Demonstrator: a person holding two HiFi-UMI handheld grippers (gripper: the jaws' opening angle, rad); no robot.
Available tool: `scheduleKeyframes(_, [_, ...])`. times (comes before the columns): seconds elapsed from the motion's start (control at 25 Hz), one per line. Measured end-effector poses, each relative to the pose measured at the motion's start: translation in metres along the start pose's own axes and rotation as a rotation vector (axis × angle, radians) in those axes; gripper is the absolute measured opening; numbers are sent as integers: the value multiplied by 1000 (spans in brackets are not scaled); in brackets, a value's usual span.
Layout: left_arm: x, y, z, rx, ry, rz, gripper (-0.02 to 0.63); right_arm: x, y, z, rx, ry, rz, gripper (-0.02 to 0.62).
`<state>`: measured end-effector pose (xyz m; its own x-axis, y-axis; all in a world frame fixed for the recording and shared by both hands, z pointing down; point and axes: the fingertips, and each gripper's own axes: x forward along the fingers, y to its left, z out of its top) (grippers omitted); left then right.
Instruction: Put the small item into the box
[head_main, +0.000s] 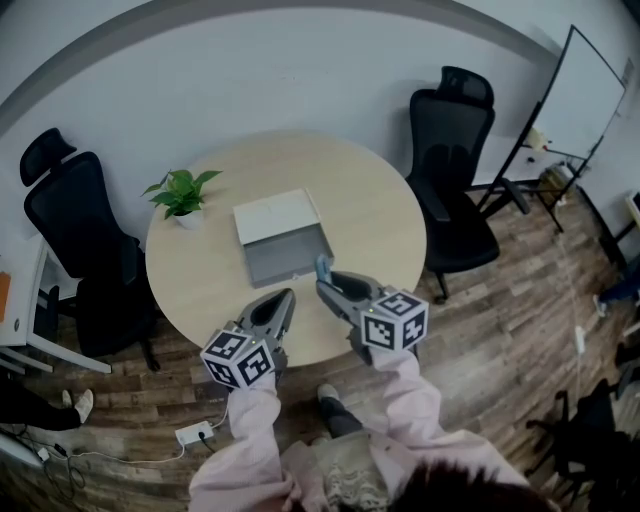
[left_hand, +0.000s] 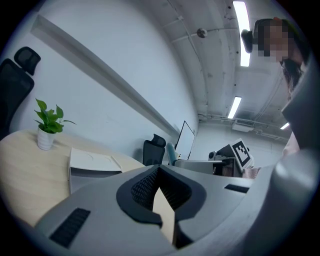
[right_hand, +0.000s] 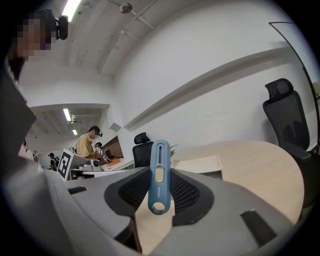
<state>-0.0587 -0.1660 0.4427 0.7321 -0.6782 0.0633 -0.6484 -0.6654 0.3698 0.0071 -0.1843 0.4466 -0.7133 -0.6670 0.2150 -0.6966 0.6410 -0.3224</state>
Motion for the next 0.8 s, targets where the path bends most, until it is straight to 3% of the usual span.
scheduleKeyframes(0.8, [38, 49, 17, -21, -2, 65, 9, 58, -40, 18, -11, 69, 58, 138])
